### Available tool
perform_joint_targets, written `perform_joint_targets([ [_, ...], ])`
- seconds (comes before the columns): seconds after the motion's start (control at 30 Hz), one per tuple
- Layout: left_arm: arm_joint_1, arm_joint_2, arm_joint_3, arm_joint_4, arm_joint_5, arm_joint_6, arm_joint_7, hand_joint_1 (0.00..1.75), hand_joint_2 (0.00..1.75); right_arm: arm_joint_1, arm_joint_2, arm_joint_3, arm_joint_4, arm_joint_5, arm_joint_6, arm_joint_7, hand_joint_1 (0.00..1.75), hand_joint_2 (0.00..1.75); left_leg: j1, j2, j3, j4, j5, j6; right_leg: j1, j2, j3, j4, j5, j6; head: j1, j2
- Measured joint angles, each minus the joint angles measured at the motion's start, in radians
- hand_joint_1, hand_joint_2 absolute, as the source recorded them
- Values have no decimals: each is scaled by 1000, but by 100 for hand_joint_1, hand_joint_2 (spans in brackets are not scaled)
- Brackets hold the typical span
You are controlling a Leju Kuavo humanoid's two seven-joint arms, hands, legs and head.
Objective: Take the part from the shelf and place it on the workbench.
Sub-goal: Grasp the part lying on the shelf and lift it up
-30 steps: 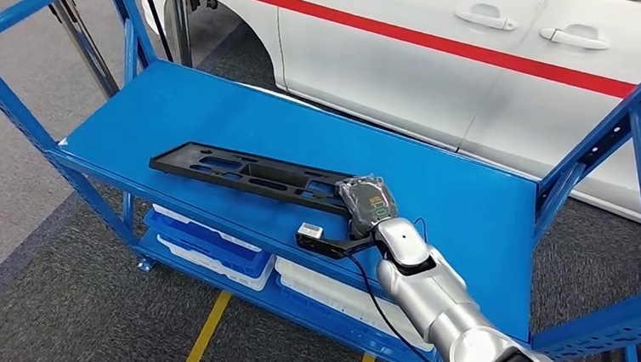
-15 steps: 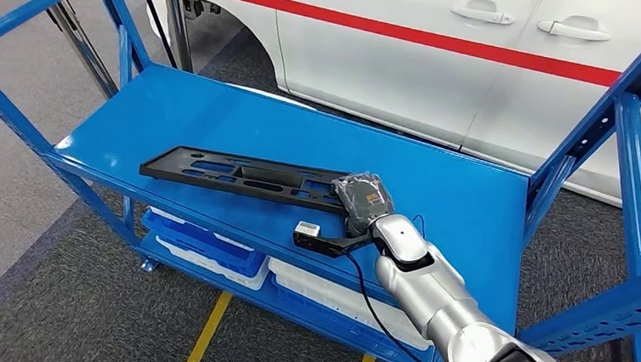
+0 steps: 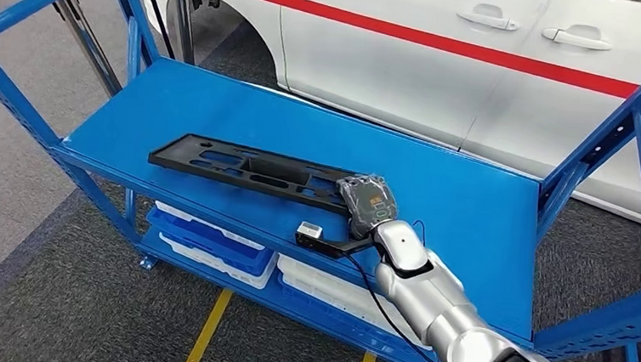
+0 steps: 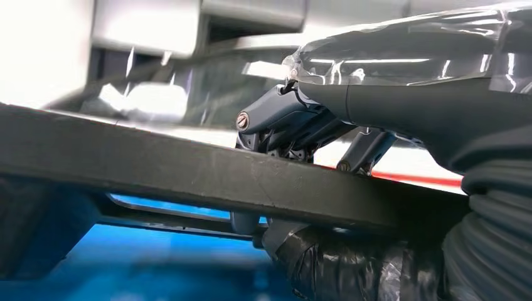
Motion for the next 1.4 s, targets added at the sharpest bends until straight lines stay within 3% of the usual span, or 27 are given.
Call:
perform_joint_targets([
  [0.03, 0, 0, -1, 0, -2, 3, 2, 0, 175, 12, -1, 0, -1, 36, -56, 26, 175, 175, 0, -1, -1, 2, -1, 0, 0, 0, -7, 11, 8, 0, 0, 0],
  [0.07, 0, 0, -2, 0, -4, 5, 5, 0, 175, 22, -2, 0, -4, 73, -108, 52, 175, 175, 0, -2, -1, 5, -3, 0, 0, 0, 5, -16, 35, -2, 0, 0],
  [0.13, 0, -1, -6, 0, -9, 7, 10, 0, 175, 35, -4, 0, -14, 139, -180, 92, 175, 175, -1, -4, -1, 13, -10, -4, 0, 0, 60, -140, 105, -10, 0, 0],
  [0.17, -1, -2, -10, 0, -11, 7, 13, 0, 175, 40, -5, -1, -22, 168, -204, 105, 175, 175, -3, -4, -4, 20, -12, -8, 2, 1, 84, -195, 127, -14, 0, 0],
  [0.2, -2, -3, -14, 0, -13, 7, 16, 0, 175, 47, -6, -5, -32, 199, -221, 113, 175, 175, -4, -4, -9, 25, -13, -12, 4, 1, 96, -229, 136, -18, 0, 0],
  [0.33, -4, -4, -26, 0, -18, 3, 23, 0, 175, 94, -10, -47, -91, 313, -239, 117, 175, 175, -5, -5, -21, 33, -20, -31, 3, 2, 95, -250, 140, -34, 0, 0],
  [0.4, -4, -5, -30, 0, -20, 1, 23, 0, 175, 113, -9, -73, -122, 351, -239, 113, 175, 175, -4, -4, -44, 94, -72, -40, -1, 0, 92, -257, 148, -46, -1, 0],
  [0.47, -4, -5, -36, 0, -23, 1, 23, 0, 175, 132, -9, -94, -148, 380, -239, 111, 175, 175, -2, -4, -87, 219, -146, -48, 1, -2, 84, -257, 154, -52, -1, 0],
  [0.53, -4, -5, -40, 0, -24, 2, 23, 0, 175, 147, -9, -109, -165, 396, -240, 112, 175, 175, -2, -4, -107, 295, -177, -50, 4, -3, 73, -254, 161, -54, -1, 0],
  [0.6, -4, -5, -43, 0, -25, 2, 23, 0, 175, 155, -9, -119, -176, 404, -240, 112, 175, 175, -2, -4, -61, 236, -140, -46, 5, -2, 62, -251, 169, -53, -1, 0],
  [0.67, -6, -4, -45, 0, -25, 1, 23, 0, 175, 163, -9, -131, -191, 411, -240, 111, 175, 175, -5, -4, 25, 90, -94, -36, 7, -1, 56, -251, 180, -47, -1, 0],
  [0.73, -9, -4, -48, 0, -25, 1, 23, 0, 175, 169, -9, -145, -206, 420, -240, 110, 175, 175, -13, -6, 66, 6, -72, -27, 6, -2, 54, -255, 193, -36, -2, 0],
  [0.83, -10, -4, -49, 0, -25, 1, 24, 0, 175, 178, -8, -161, -223, 429, -240, 109, 175, 175, -16, -6, 58, -2, -49, -15, 3, -2, 52, -263, 210, -19, -2, 0],
  [0.87, -11, -4, -50, 0, -25, 1, 24, 0, 175, 181, -9, -167, -228, 431, -240, 109, 175, 175, -13, -4, 54, -6, -37, -8, 4, -1, 48, -257, 198, -13, -1, 0],
  [0.93, -12, -5, -51, 0, -26, -1, 24, 0, 175, 187, -9, -179, -235, 435, -241, 109, 175, 175, -8, 3, 35, -13, -13, 6, 4, 1, 25, -191, 120, -5, 0, 0],
  [1.0, -12, -5, -51, 0, -26, -3, 24, 0, 175, 193, -10, -188, -238, 438, -241, 109, 175, 175, -8, 6, 5, -10, 7, 11, 2, 1, -5, -67, 23, 1, 1, 0],
  [1.03, -11, -5, -51, 0, -27, -4, 24, 0, 175, 197, -10, -192, -238, 439, -241, 109, 175, 175, -8, 6, -10, -7, 16, 10, 1, 1, -10, -15, 1, 4, 1, 0],
  [1.07, -11, -5, -52, 0, -27, -4, 24, 0, 175, 201, -11, -195, -238, 440, -241, 109, 175, 175, -8, 7, -24, -4, 25, 9, -1, 1, -3, 10, 2, 6, 1, 0],
  [1.1, -11, -5, -52, 0, -27, -5, 24, 0, 175, 204, -12, -198, -239, 441, -241, 109, 175, 175, -8, 7, -39, 1, 32, 7, -3, 1, 21, 1, 21, 8, 1, 0],
  [1.17, -11, -5, -53, 0, -27, -6, 24, 0, 175, 205, -12, -200, -241, 442, -241, 109, 175, 175, -7, 7, -66, 16, 43, 0, -6, 0, 109, -107, 60, 7, 1, 0],
  [1.23, -12, -6, -55, 0, -27, -7, 24, 0, 175, 206, -12, -201, -246, 443, -241, 109, 175, 175, -9, 6, -83, 29, 53, -12, -2, 2, 182, -221, 59, 0, 1, 0],
  [1.27, -11, -6, -56, 0, -27, -7, 24, 0, 175, 207, -12, -202, -248, 443, -241, 109, 175, 175, -10, 6, -87, 30, 60, -19, 1, 3, 195, -248, 52, -4, 0, 0],
  [1.33, -10, -5, -57, 0, -27, -7, 25, 0, 175, 209, -11, -203, -249, 443, -241, 109, 175, 175, -9, 4, -92, 27, 74, -32, 2, 3, 189, -257, 62, -17, 1, 0],
  [1.37, -9, -5, -57, 1, -27, -7, 25, 0, 175, 209, -11, -203, -249, 443, -241, 109, 175, 175, -7, 3, -98, 31, 69, -38, 1, 1, 183, -260, 72, -25, 1, 0],
  [1.4, -8, -5, -58, 1, -27, -7, 25, 0, 175, 210, -11, -203, -250, 443, -241, 109, 175, 175, -5, 1, -106, 48, 44, -43, 0, -1, 174, -263, 83, -34, 0, 0],
])
